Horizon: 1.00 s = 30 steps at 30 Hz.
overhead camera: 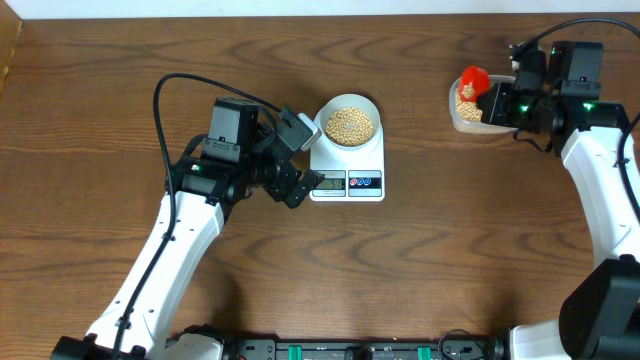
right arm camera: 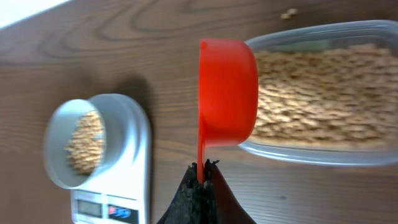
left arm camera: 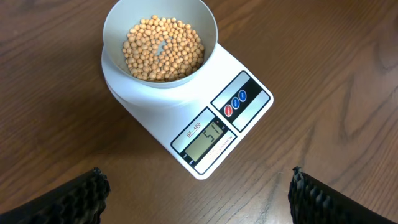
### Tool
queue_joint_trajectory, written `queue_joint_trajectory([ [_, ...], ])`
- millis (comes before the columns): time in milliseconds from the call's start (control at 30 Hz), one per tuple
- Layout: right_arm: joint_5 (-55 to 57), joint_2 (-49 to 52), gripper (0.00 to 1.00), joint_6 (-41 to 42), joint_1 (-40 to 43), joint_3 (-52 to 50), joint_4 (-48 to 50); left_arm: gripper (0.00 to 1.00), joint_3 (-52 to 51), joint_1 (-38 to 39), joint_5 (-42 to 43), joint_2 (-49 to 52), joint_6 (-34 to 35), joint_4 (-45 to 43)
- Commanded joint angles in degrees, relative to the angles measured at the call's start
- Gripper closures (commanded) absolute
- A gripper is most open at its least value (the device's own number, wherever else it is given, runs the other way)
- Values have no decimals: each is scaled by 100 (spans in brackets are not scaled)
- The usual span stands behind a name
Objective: Scoop item into bowl and weigh 50g on scale
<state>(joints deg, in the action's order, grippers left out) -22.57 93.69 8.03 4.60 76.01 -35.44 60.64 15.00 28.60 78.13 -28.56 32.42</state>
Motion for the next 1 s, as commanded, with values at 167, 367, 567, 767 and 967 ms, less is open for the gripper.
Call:
queue_joint_trajectory([
  [167, 1062, -136, 99, -879, 17, 7, -46, 5, -42, 2, 33, 4, -57, 11],
  [367, 1963, -136, 99, -2009, -66, 7, -103, 5, -42, 2, 33, 4, -57, 11],
  [567, 2979, -136, 99, -3077, -363, 7, -81, 5, -42, 2, 33, 4, -57, 11],
  [767, 3143, -136, 99, -2857, -507, 7, -55, 5, -42, 2, 33, 4, -57, 11],
  [967, 2625, -136, 99, -1858, -507, 7, -61, 5, -42, 2, 33, 4, -57, 11],
])
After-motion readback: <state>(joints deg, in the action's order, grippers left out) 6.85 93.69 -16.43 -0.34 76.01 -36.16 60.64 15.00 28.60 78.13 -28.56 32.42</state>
